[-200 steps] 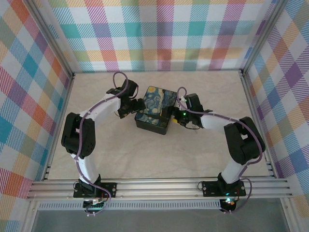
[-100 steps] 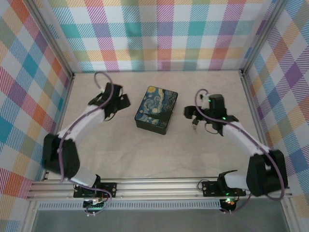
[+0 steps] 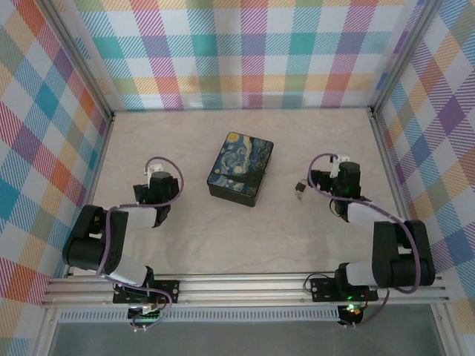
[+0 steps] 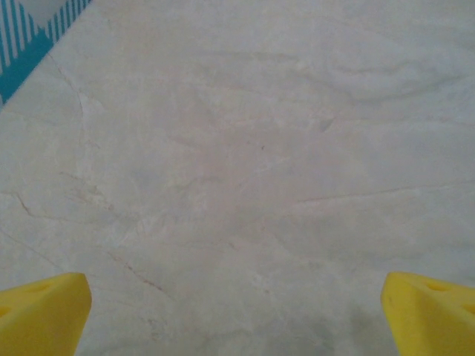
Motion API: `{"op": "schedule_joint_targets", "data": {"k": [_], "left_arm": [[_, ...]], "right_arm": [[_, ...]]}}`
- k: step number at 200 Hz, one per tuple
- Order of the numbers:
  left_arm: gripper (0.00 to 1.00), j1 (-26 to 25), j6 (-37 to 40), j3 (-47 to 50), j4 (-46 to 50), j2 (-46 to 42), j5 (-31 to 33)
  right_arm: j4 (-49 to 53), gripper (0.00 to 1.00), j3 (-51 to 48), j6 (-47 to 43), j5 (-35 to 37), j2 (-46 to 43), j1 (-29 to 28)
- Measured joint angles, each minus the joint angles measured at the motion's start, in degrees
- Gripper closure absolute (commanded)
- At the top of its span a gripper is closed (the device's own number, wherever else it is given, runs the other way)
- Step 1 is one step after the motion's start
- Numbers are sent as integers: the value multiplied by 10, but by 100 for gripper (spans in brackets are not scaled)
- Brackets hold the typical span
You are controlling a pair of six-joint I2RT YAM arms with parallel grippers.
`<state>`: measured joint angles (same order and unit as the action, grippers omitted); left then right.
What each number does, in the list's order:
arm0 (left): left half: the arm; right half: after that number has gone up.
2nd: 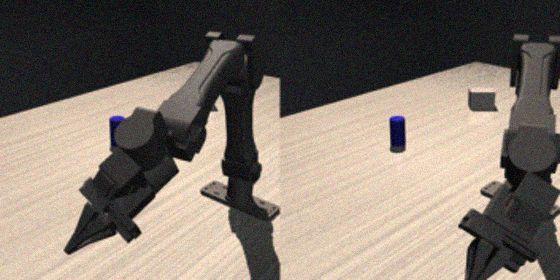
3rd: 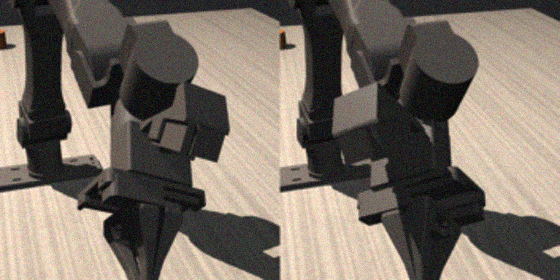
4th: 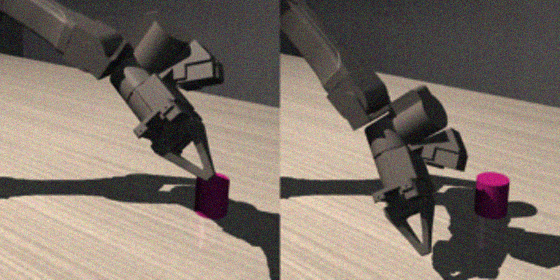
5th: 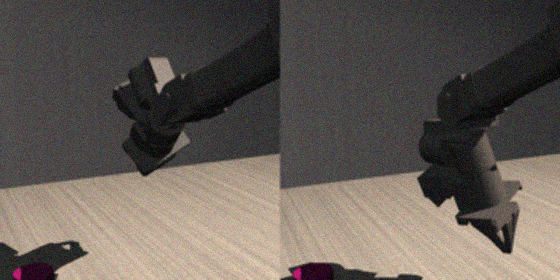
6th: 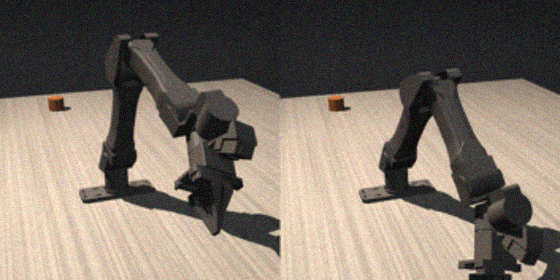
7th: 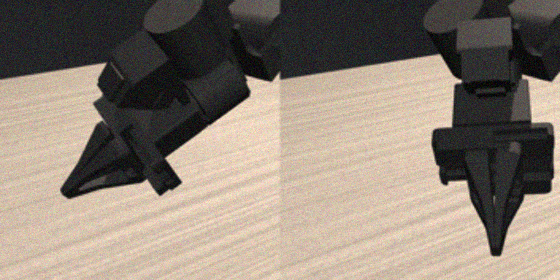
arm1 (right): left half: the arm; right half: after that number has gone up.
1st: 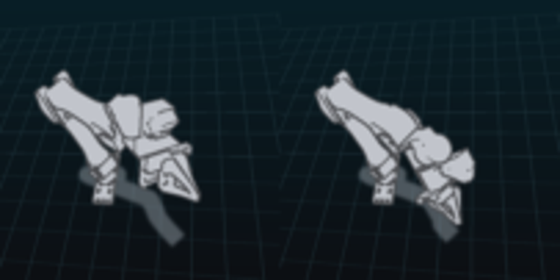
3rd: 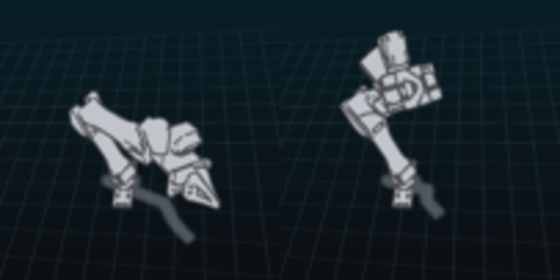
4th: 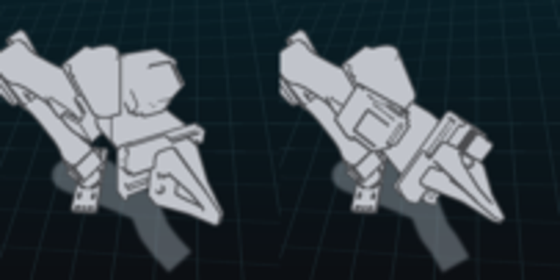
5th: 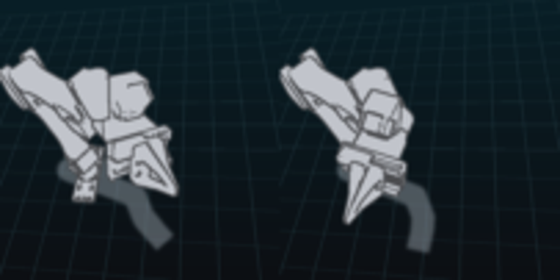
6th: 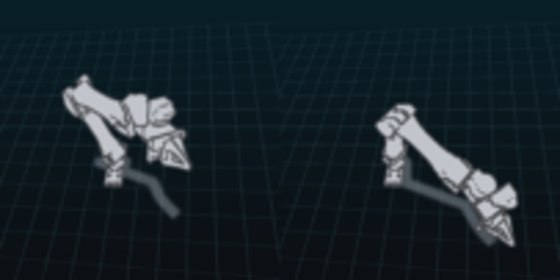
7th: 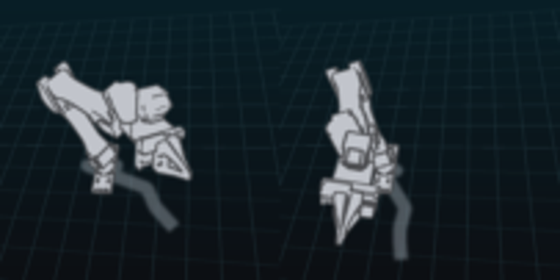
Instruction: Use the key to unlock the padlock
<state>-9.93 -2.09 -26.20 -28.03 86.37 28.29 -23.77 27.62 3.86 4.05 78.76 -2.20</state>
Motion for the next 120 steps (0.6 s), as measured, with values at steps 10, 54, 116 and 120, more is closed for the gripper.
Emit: {"op": "schedule_joint_targets", "data": {"k": [10, 54, 116, 120], "left_arm": [[0, 16, 5, 9, -29, 8, -32], [0, 51, 18, 17, -131, 28, -150], [0, 51, 20, 17, -158, 28, -185], [0, 51, 20, 17, -159, 28, -186]], "right_arm": [[-53, 0, -28, -5, 0, 21, 1], [-169, 0, -48, -18, -20, 99, 11], [-214, 0, -48, -18, -26, 99, 13], [-215, 0, -48, -18, -26, 99, 13]]}}
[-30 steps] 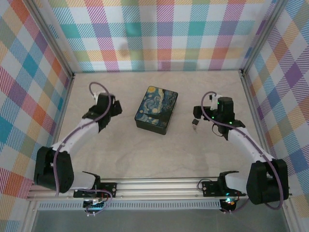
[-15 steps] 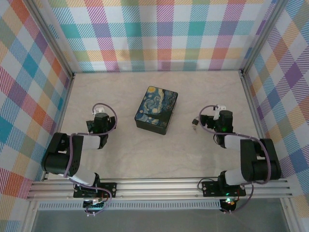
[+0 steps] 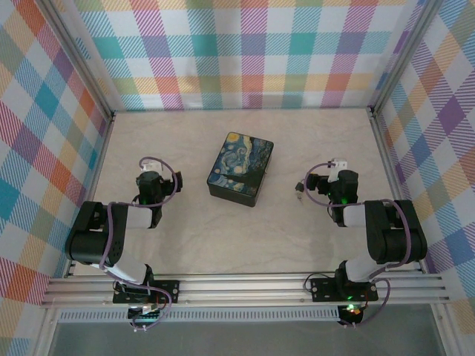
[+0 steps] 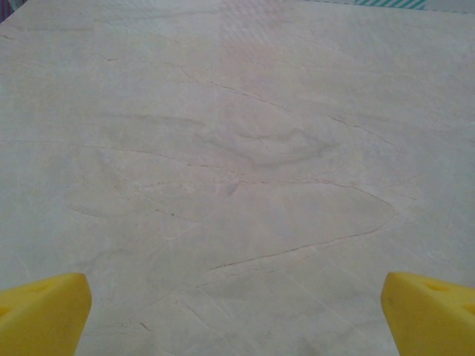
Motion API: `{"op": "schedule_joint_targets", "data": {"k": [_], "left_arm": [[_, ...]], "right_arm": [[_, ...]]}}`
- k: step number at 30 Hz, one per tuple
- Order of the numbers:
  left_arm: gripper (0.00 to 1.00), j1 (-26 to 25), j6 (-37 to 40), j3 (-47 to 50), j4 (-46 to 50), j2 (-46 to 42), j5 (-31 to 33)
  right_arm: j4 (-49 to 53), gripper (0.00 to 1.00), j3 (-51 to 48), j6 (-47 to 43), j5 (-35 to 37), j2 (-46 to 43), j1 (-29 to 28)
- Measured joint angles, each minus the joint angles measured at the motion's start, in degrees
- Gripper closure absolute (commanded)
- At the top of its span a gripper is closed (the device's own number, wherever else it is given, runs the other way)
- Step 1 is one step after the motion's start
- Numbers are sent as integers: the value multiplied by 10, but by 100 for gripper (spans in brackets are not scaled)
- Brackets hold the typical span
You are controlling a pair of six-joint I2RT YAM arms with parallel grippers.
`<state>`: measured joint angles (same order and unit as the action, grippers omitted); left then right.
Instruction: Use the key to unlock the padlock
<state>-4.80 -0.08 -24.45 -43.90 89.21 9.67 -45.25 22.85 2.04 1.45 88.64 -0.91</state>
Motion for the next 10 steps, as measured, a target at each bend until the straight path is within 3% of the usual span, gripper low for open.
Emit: {"op": "schedule_joint_targets", "data": {"k": [10], "left_arm": [[0, 0, 7, 0, 0, 0, -11]], "right_arm": [[-5, 0, 0, 0, 0, 0, 0]]}}
